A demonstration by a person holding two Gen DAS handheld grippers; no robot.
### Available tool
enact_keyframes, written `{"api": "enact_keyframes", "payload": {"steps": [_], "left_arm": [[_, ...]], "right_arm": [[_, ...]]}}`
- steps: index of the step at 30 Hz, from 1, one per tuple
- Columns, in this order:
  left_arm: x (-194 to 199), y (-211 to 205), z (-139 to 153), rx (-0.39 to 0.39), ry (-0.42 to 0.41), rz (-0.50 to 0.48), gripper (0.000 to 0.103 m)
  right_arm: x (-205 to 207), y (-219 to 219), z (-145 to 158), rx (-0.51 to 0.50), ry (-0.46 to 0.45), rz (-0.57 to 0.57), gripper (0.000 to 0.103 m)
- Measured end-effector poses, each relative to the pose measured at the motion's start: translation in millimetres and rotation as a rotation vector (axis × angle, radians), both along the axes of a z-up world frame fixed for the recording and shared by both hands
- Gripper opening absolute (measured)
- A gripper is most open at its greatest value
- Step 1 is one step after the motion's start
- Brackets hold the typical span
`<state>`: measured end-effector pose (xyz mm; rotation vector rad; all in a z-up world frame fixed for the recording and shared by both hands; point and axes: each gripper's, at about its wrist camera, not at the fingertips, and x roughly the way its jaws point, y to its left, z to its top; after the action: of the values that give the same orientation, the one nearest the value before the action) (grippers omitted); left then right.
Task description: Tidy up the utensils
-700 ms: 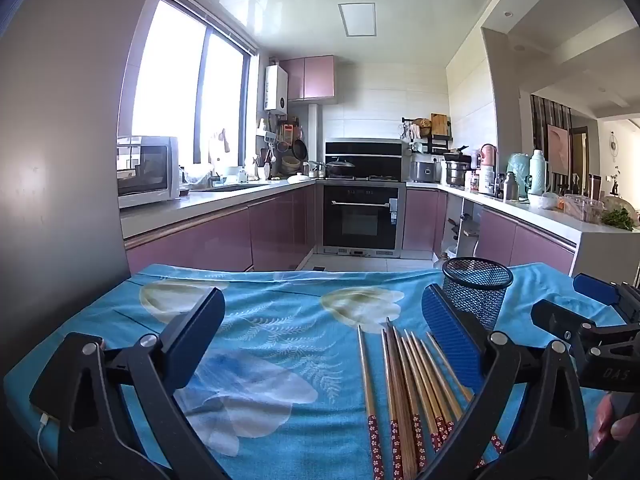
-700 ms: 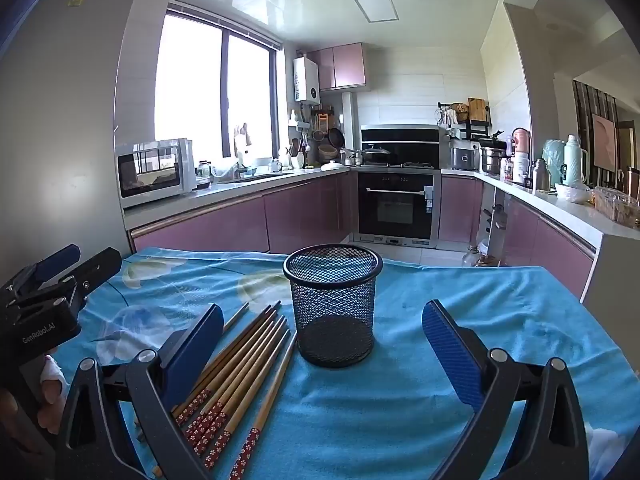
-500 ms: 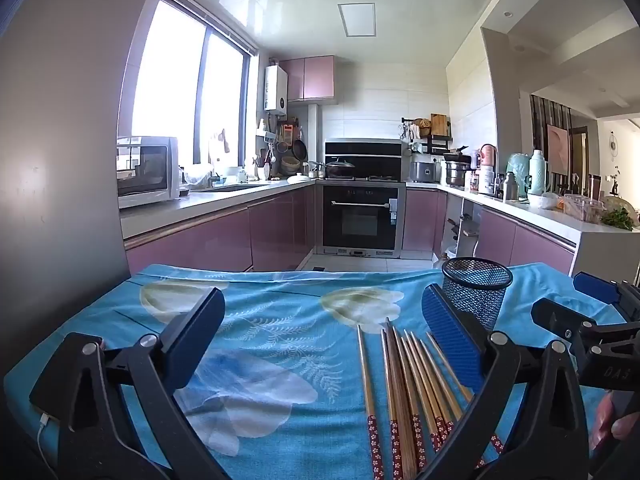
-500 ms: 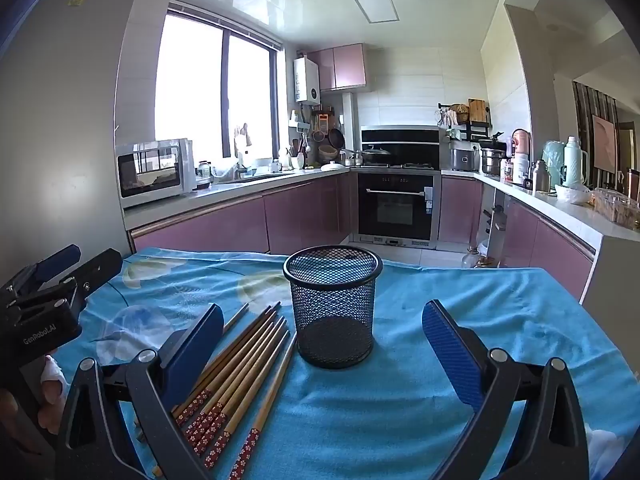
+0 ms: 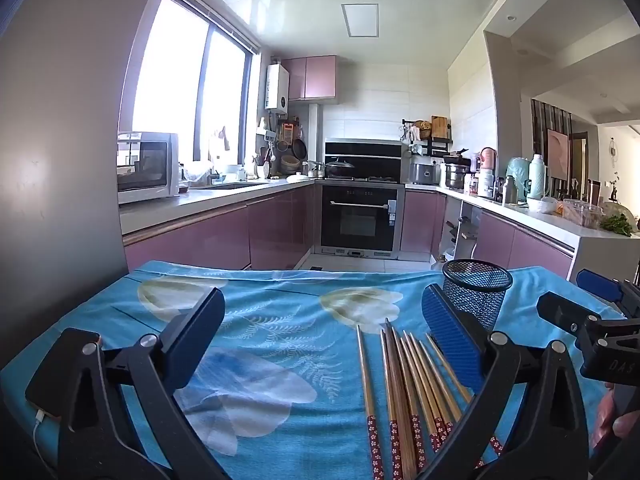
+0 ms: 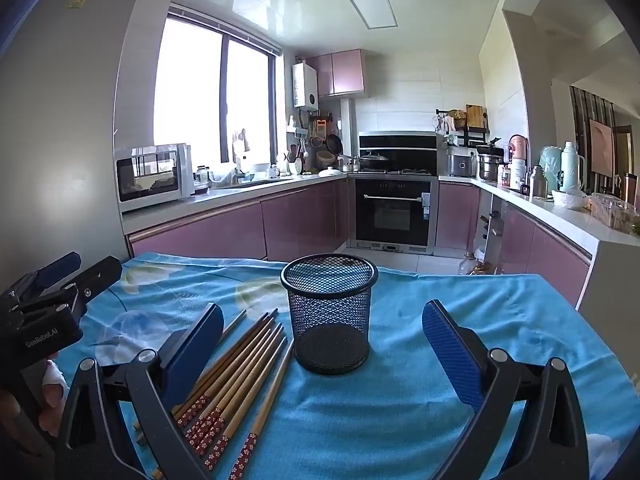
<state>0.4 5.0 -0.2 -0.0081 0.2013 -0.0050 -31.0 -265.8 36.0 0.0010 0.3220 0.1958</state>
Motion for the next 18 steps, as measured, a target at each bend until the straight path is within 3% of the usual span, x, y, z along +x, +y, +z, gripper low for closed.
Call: {"api": "enact_keyframes", "payload": {"steps": [18], "left_arm": [[1.8, -0.7, -1.9, -0.018, 0.007, -0.004, 0.097]], "right_arm": [[-8.5, -0.7, 5.7, -0.002, -0.048, -0.007, 0.096]]}}
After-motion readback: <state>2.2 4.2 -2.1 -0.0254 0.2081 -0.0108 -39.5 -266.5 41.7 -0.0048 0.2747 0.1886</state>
